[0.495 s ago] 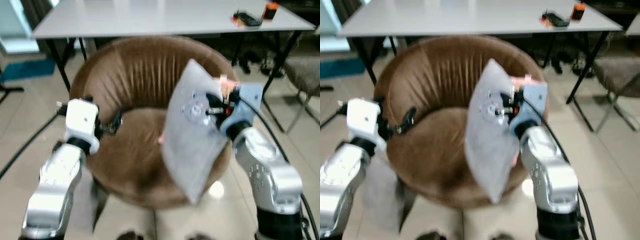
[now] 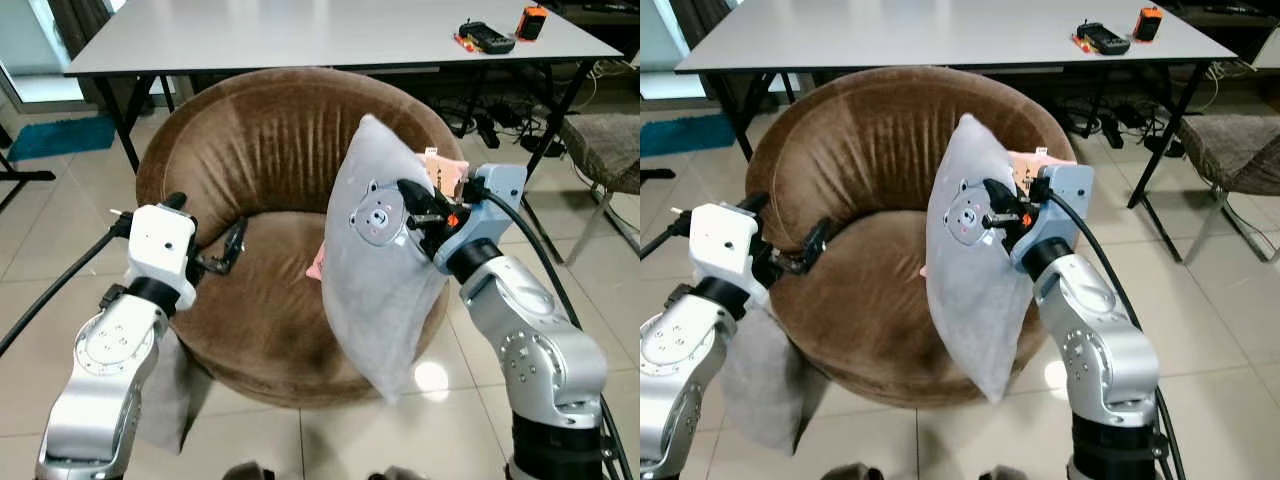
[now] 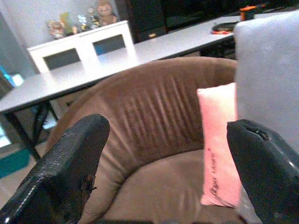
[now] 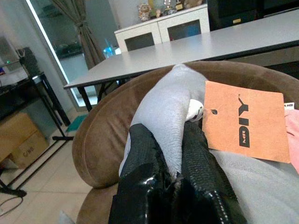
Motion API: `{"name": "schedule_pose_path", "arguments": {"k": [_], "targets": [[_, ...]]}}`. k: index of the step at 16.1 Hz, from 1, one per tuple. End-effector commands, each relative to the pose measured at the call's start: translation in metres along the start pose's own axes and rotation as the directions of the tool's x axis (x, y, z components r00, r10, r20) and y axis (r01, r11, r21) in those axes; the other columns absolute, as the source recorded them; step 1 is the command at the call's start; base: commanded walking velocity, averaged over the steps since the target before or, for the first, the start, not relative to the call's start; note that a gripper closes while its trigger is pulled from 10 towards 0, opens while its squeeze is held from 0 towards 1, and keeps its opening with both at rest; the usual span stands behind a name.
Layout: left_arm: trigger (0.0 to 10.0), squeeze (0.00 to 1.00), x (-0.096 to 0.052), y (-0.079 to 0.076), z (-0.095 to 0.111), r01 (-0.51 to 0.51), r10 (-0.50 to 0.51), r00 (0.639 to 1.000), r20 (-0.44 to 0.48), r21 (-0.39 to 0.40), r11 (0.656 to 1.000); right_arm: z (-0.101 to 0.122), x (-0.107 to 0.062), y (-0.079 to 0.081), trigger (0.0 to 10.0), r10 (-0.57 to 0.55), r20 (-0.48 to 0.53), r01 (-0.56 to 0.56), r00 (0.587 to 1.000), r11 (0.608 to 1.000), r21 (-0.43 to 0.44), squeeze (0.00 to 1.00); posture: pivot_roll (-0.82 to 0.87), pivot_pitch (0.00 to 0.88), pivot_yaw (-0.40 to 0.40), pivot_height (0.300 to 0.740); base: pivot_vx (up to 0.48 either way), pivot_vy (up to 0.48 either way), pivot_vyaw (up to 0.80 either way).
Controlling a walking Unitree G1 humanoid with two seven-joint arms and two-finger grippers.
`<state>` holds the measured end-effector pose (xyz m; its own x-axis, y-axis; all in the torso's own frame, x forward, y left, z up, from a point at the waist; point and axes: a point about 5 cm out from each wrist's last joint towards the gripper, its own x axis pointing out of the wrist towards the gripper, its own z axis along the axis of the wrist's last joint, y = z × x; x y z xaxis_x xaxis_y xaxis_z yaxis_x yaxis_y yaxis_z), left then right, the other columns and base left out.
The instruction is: Move the pillow to the sofa from floor
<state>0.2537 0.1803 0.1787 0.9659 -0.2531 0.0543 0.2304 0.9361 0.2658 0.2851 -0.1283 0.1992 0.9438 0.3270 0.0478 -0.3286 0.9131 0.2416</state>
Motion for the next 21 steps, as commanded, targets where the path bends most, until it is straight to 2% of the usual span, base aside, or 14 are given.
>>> {"name": "schedule_pose_path", "arguments": {"k": [1, 3, 4, 9, 12, 16, 19, 21], "targets": [[10.0, 0.03, -0.005, -0.002, 0.001, 0.044, -0.044, 0.999, -0.01, 0.017, 0.999, 0.011, 0.0, 0.006, 10.0, 0.034, 0.051, -0.033, 0.998, 0.999, -0.02, 0.0, -0.02, 0.068, 0.021, 0.74, 0.386, 0.0, 0.8], [10.0, 0.03, -0.009, -0.003, -0.005, 0.069, -0.068, 0.997, -0.04, 0.035, 0.997, 0.009, 0.0, 0.006, 10.0, 0.022, 0.047, -0.022, 0.999, 1.0, -0.008, 0.0, -0.02, 0.068, 0.022, 0.74, 0.382, 0.0, 0.79], [10.0, 0.03, -0.011, -0.002, -0.007, 0.08, -0.078, 0.996, -0.054, 0.039, 0.996, 0.008, -0.001, 0.005, 10.0, 0.007, 0.049, -0.009, 0.999, 1.0, 0.024, 0.0, -0.02, 0.068, 0.022, 0.74, 0.382, 0.0, 0.0], [10.0, 0.02, -0.018, -0.004, -0.01, 0.124, -0.12, 0.99, -0.078, 0.048, 0.991, 0.006, -0.001, 0.007, 10.0, 0.032, 0.036, -0.033, 0.999, 0.999, 0.022, 0.0, -0.02, 0.074, 0.016, 0.74, 0.392, 0.0, 0.0], [10.0, 0.02, -0.019, -0.005, -0.011, 0.135, -0.13, 0.988, -0.084, 0.049, 0.99, 0.005, 0.0, 0.01, 10.0, 0.058, 0.016, -0.058, 0.998, 0.998, -0.034, 0.0, -0.02, 0.075, 0.016, 0.74, 0.391, 0.0, 0.53], [10.0, 0.01, -0.021, -0.006, -0.012, 0.158, -0.152, 0.984, -0.096, 0.057, 0.986, 0.003, 0.001, 0.011, 10.0, 0.056, 0.019, -0.056, 0.998, 0.998, 0.01, 0.0, -0.01, 0.075, 0.016, 0.74, 0.347, 0.0, 0.32], [10.0, 0.01, -0.027, -0.01, -0.018, 0.251, -0.24, 0.961, -0.139, 0.067, 0.966, -0.003, 0.011, 0.012, 10.0, 0.055, -0.029, -0.055, 0.998, 0.999, -0.002, 0.0, -0.01, 0.073, 0.014, 0.74, 0.0, 0.0, 0.0], [10.0, 0.01, -0.033, -0.009, -0.022, 0.299, -0.283, 0.942, -0.182, 0.064, 0.952, -0.01, 0.026, 0.015, 10.0, 0.043, -0.081, -0.045, 0.996, 0.999, -0.022, 0.0, 0.0, 0.074, 0.011, 0.74, 0.0, 0.0, 0.0]]}}
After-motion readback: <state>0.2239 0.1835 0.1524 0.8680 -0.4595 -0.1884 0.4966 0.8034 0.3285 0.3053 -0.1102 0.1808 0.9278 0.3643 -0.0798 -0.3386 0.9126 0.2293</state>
